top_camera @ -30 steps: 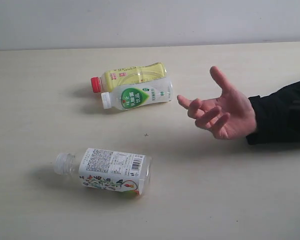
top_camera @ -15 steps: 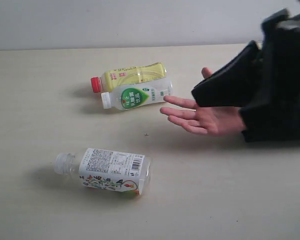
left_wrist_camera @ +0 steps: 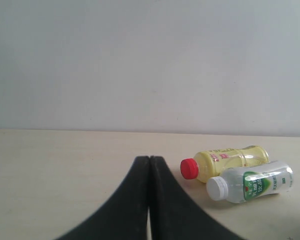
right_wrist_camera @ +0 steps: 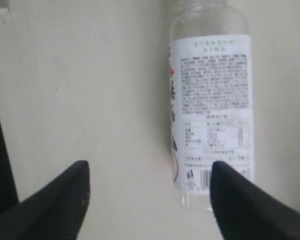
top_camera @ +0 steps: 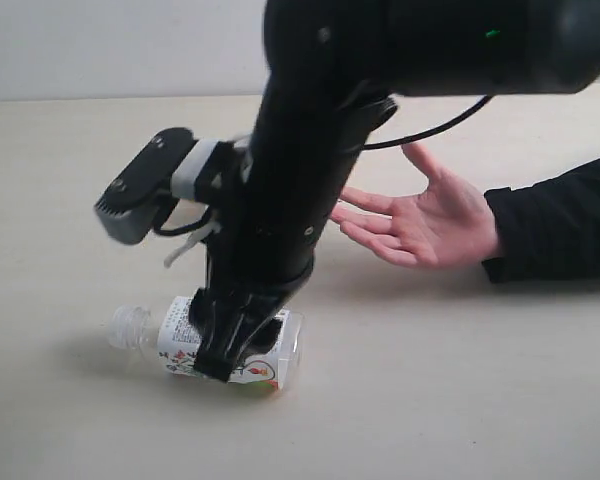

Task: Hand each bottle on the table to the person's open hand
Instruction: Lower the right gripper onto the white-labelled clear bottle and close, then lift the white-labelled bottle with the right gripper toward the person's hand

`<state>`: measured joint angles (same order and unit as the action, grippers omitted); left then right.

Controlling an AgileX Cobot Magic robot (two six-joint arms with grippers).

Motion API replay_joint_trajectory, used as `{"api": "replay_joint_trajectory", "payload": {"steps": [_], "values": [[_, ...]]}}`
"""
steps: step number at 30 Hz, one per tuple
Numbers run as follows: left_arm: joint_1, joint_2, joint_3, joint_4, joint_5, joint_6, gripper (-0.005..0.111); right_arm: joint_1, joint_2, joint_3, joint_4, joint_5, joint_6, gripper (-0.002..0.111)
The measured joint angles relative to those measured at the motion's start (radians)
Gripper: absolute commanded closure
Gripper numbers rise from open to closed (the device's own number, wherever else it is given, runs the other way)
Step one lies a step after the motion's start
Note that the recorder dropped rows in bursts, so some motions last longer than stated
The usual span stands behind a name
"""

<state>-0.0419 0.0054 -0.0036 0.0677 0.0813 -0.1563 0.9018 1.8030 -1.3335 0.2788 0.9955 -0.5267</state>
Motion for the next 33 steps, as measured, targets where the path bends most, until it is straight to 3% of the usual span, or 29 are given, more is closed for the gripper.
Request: {"api": "replay_joint_trajectory", "payload": {"steps": [8, 26, 30, 33], "values": [[0.0, 0.0, 0.0, 0.0, 0.0, 0.0, 0.107, 0.092, 0.131, -0.038, -0.171, -0.12, 0.0, 0.028], [0.0, 0.0, 0.0, 0.0, 0.0, 0.0, 0.107, 0.097, 0.273, -0.038, -0.357, -0.242, 0.137, 0.03], [0.0, 0.0, 0.0, 0.0, 0.0, 0.0, 0.107, 0.097, 0.293, -0.038, -0.363, -0.242, 0.164, 0.05], [0.0, 0.0, 0.0, 0.0, 0.0, 0.0, 0.107, 0.097, 0.296, -0.038, -0.366, -0.234, 0.18, 0.085]]}}
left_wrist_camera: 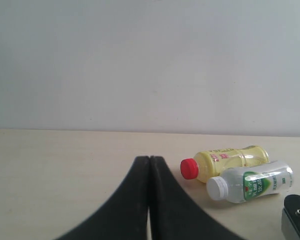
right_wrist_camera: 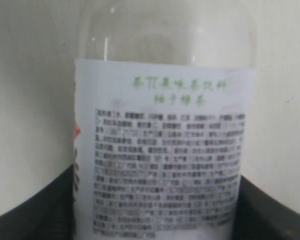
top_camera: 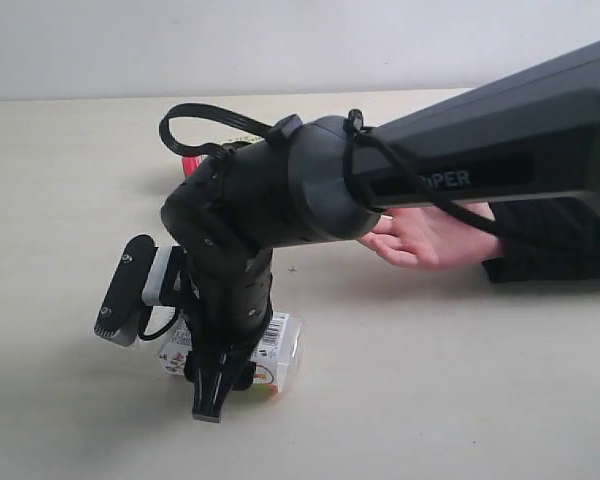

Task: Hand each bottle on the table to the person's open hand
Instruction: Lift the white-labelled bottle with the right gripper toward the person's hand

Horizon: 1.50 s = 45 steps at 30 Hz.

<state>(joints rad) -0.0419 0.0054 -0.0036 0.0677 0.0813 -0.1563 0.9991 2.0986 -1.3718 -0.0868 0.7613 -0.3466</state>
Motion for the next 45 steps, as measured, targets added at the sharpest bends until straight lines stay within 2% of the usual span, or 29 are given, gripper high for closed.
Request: {"api": "replay_joint_trajectory", "payload": {"steps": [1, 7, 11, 15, 17, 20, 26, 29, 34, 37, 42, 45], "values": [[0.0, 0.0, 0.0, 0.0, 0.0, 0.0, 0.107, 0.0, 0.0, -0.002, 0.0, 0.006, 0.007, 0.109], [0.0, 0.0, 0.0, 0.0, 0.0, 0.0, 0.107, 0.0, -0.063, -0.002, 0.071, 0.065, 0.11, 0.108], [0.0, 0.0, 0.0, 0.0, 0.0, 0.0, 0.107, 0.0, -0.243, -0.002, 0.241, 0.077, 0.128, 0.108], [0.0, 0.0, 0.0, 0.0, 0.0, 0.0, 0.107, 0.034, -0.478, 0.086, 0.276, -0.006, 0.147, 0.108], [0.0, 0.0, 0.0, 0.0, 0.0, 0.0, 0.107, 0.045, -0.607, 0.197, 0.256, -0.108, 0.199, 0.108], [0.0, 0.0, 0.0, 0.0, 0.0, 0.0, 0.107, 0.045, -0.779, 0.351, 0.146, -0.149, 0.329, 0.108], [0.0, 0.0, 0.0, 0.0, 0.0, 0.0, 0.107, 0.047, -0.963, 0.551, 0.073, -0.218, 0.428, 0.108], [0.0, 0.0, 0.0, 0.0, 0.0, 0.0, 0.107, 0.038, -1.042, 0.636, -0.026, -0.276, 0.552, 0.108], [0.0, 0.0, 0.0, 0.0, 0.0, 0.0, 0.107, -0.049, -1.099, 0.709, -0.275, -0.26, 0.807, 0.108], [0.0, 0.0, 0.0, 0.0, 0.0, 0.0, 0.107, -0.122, -1.102, 0.713, -0.366, -0.232, 0.892, 0.108], [0.0, 0.0, 0.0, 0.0, 0.0, 0.0, 0.107, -0.253, -1.091, 0.681, -0.384, -0.178, 0.927, 0.108], [0.0, 0.0, 0.0, 0.0, 0.0, 0.0, 0.107, -0.312, -1.048, 0.622, -0.336, -0.106, 0.874, 0.108]]}}
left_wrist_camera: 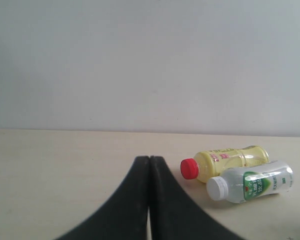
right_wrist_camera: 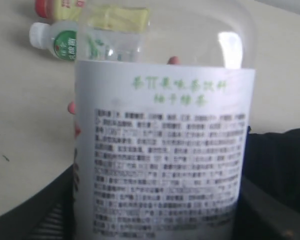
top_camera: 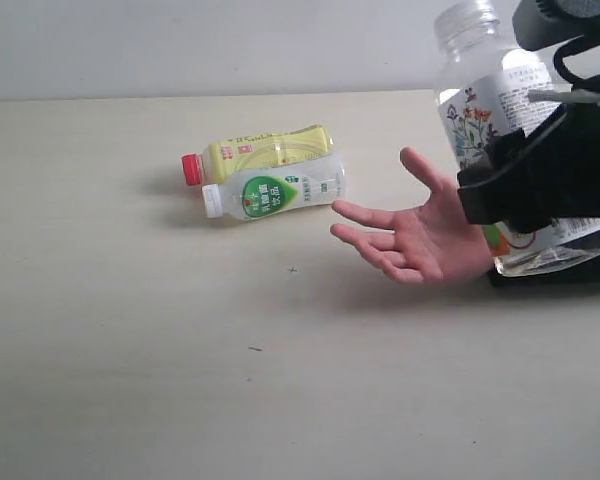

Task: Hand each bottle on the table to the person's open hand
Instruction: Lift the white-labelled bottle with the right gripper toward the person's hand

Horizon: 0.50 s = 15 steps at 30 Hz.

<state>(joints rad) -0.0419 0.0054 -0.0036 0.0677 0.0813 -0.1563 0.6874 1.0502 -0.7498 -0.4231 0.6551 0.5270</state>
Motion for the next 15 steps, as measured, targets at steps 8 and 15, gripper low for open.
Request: {"api": "replay_joint_trajectory", "payload": {"steps": [8, 15], "values": [[0.0, 0.0, 0.0, 0.0, 0.0, 0.0, 0.107, -0.101, 0.194, -0.173, 0.212, 0.176, -0.192, 0.108], [0.0, 0.0, 0.0, 0.0, 0.0, 0.0, 0.107, -0.178, 0.377, -0.323, 0.434, 0.302, -0.383, 0.108]]}}
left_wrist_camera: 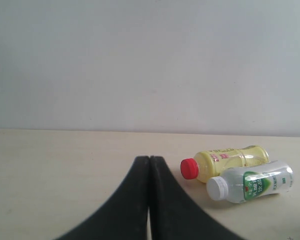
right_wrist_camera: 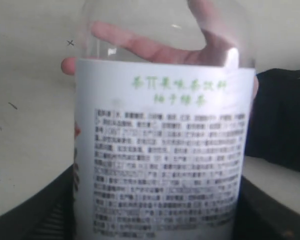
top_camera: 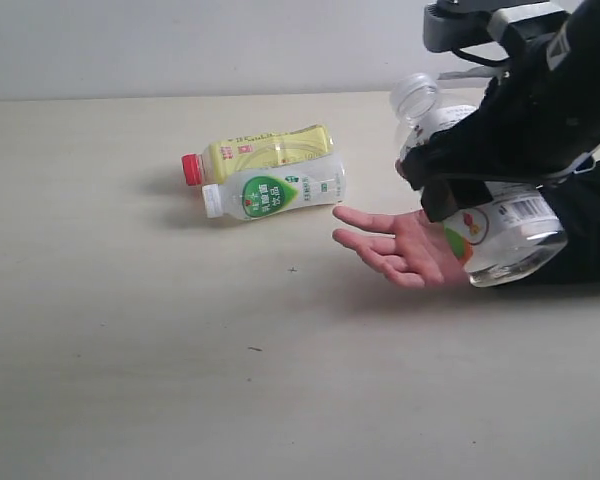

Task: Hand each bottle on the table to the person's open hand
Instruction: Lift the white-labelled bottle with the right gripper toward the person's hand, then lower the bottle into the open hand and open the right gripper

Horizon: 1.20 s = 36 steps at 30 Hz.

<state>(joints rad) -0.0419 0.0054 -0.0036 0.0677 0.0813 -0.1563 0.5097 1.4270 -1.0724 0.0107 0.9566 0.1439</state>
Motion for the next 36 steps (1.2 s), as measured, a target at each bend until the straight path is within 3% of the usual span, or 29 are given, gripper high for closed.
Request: {"api": "replay_joint_trajectory", "payload": {"steps": [9, 29, 36], "values": [[0.0, 0.0, 0.0, 0.0, 0.0, 0.0, 0.107, -0.006, 0.189, -0.127, 0.033, 0.073, -0.038, 0.108], [0.0, 0.0, 0.0, 0.0, 0.0, 0.0, 0.107, -0.006, 0.364, -0.13, -0.089, 0.042, 0.034, 0.108], [0.0, 0.0, 0.0, 0.0, 0.0, 0.0, 0.107, -0.006, 0.395, -0.136, -0.1, 0.032, 0.034, 0.087]]}}
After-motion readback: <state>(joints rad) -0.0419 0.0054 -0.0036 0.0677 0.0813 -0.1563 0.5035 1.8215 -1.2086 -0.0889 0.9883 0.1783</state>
